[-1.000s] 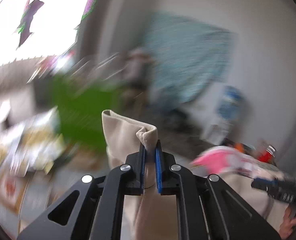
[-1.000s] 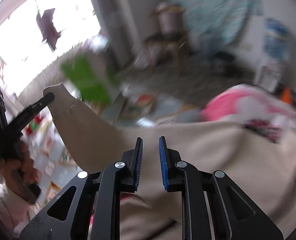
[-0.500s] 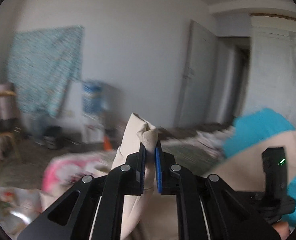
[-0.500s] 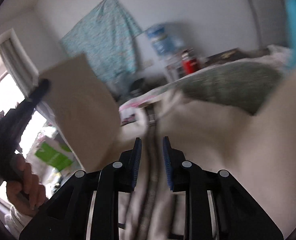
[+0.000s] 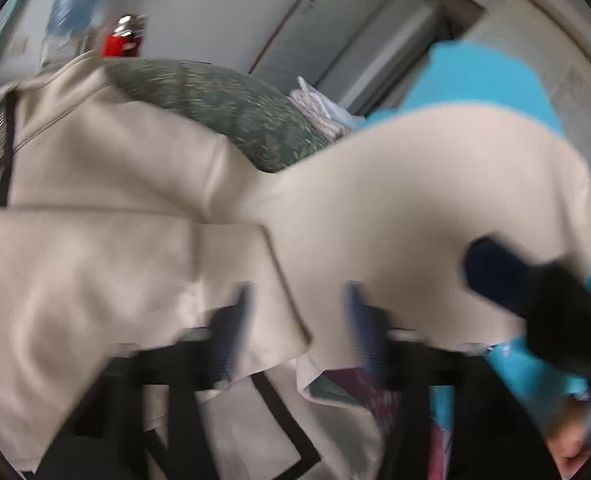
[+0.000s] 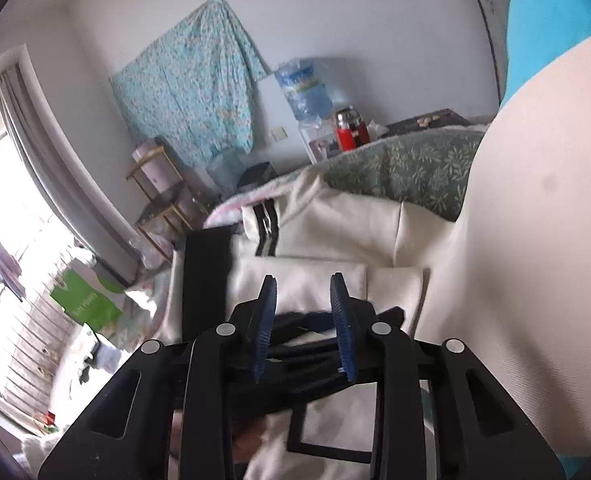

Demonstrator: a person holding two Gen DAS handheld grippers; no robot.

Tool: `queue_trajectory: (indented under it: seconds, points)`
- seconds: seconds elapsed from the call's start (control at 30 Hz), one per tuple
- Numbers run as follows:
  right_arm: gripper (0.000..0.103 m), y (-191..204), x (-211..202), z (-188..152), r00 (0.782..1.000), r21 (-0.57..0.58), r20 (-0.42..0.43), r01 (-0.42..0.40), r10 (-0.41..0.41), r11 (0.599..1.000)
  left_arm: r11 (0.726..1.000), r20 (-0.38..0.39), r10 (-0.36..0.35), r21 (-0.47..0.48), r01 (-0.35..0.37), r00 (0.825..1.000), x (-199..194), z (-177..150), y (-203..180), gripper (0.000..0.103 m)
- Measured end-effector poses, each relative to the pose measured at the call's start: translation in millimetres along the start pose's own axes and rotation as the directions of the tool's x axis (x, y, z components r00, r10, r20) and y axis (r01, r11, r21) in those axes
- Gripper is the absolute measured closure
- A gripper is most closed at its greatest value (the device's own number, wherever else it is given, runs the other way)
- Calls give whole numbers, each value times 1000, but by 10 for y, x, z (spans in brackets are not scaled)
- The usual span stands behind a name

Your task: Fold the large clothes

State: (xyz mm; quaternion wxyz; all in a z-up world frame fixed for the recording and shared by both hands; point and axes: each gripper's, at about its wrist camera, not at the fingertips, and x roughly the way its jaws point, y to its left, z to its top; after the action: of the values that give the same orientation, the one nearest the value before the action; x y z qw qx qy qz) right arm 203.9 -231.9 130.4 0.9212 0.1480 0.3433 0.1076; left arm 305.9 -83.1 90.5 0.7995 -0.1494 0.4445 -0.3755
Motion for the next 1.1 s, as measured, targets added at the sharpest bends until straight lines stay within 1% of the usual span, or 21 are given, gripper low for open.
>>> queue_trajectory:
  seconds: [0.07,0.2,0.3,0.33,0.37,0.4,0.47,0.5,0.53,0.57,0.67,0.73,0.8,0.87,0.9,0.93,0.97,1.0,1.03,1.07,1.1]
  points:
    - [59,-37,108,-19,1000,12,3,-12,12,1000,999,35,33,-22,-32,999,-253,-22,172,29]
    - [66,-15,526,-181,998,-5,-59,18,-18,1000,960,94,275,-79,-268,957,-808,-158,699,37]
    - [80,80,965,-353,995,-83,-96,33,-40,996,917,103,375,-185,-353,921,-1244,-343,1281,84]
    - [91,104,1155,-422,991,-130,-89,83,-95,988,891,117,428,-225,-396,896,-1400,-438,1489,103]
    - [95,108,1281,-478,984,-167,-84,139,-155,976,869,123,469,-241,-432,875,-1495,-533,1618,103]
    - [95,39,1473,-555,968,-185,-90,214,-234,959,825,110,544,-251,-506,832,-1603,-646,1802,103]
    - [103,-307,1741,-670,954,-104,-143,249,-262,963,757,91,635,-272,-594,767,-1757,-831,2087,101]
    - [103,-423,1766,-698,966,-56,-147,208,-214,977,790,103,579,-317,-526,809,-1850,-931,2274,100]
    - [103,-499,1752,-703,974,-16,-139,179,-180,984,798,115,558,-345,-494,822,-1887,-953,2330,100]
    - [103,-500,1731,-694,973,-8,-135,186,-185,983,789,109,564,-361,-496,818,-1887,-931,2343,100]
    - [103,-371,1661,-659,952,-8,-163,260,-258,966,740,73,645,-307,-599,760,-1722,-719,2092,102]
    - [95,-175,1556,-605,965,-48,-113,233,-237,971,798,144,594,-229,-557,792,-1636,-548,1816,102]
    - [96,4,1600,-551,964,-152,-78,241,-255,959,812,183,582,-192,-552,792,-1463,-356,1700,102]
    - [92,-59,1776,-515,928,-197,-81,344,-365,918,795,182,604,-208,-570,776,-1338,-231,1723,102]
    - [95,-177,1814,-510,935,-149,-103,324,-340,934,765,178,641,-218,-606,746,-1269,-174,1792,102]
    - [100,-317,1814,-509,948,-85,-114,289,-297,954,698,159,715,-226,-679,681,-1240,-168,1879,101]
    - [103,-365,1791,-505,952,-65,-114,280,-286,958,604,138,796,-244,-759,589,-1257,-202,1994,101]
    - [103,-384,1748,-512,952,-63,-109,280,-285,958,546,124,835,-295,-784,535,-1331,-239,2235,100]
    - [103,-366,1740,-524,949,-84,-108,287,-295,954,603,127,784,-393,-694,608,-1469,-293,2482,100]
    - [103,-332,1741,-539,943,-116,-106,302,-314,946,636,137,741,-455,-623,657,-1561,-320,2603,99]
    - [103,-314,1738,-543,939,-131,-106,314,-328,940,641,144,720,-510,-573,678,-1652,-313,2651,99]
